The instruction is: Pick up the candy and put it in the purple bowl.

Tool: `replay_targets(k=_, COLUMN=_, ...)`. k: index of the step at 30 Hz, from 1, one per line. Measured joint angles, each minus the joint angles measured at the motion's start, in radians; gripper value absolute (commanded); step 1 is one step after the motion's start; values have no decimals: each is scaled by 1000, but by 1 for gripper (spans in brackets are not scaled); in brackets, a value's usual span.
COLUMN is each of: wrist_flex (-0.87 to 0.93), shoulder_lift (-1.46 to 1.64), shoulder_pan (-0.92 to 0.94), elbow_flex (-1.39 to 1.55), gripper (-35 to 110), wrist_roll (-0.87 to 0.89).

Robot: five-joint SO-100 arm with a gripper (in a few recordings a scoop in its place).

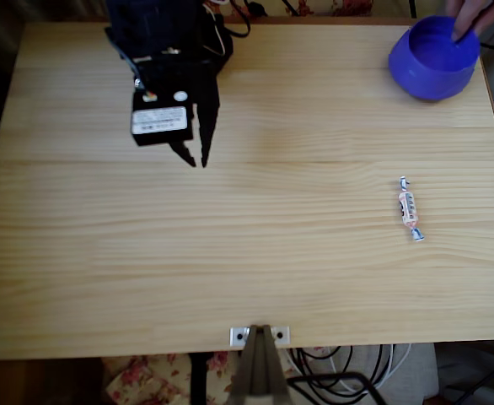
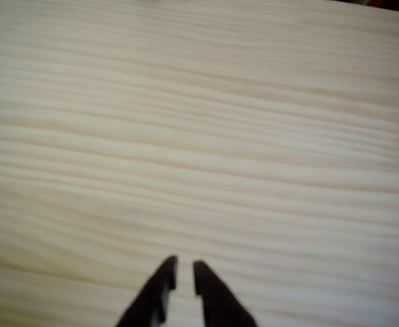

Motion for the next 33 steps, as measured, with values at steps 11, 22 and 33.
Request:
replay_targets(k=11, wrist_flex=0, shoulder_lift=0, shoulder_pan=0, elbow_flex=0, gripper=3, wrist_roll=0)
replay_targets(k=22, wrist_flex=0, shoulder_lift=0, shoulder_pan=0, elbow_flex=0, gripper=3, wrist_roll=0)
replay_targets(k=33, wrist_flex=-3, shoulder_lift=0, shoulder_pan=14, elbow_flex=0, gripper=3, wrist_roll=18)
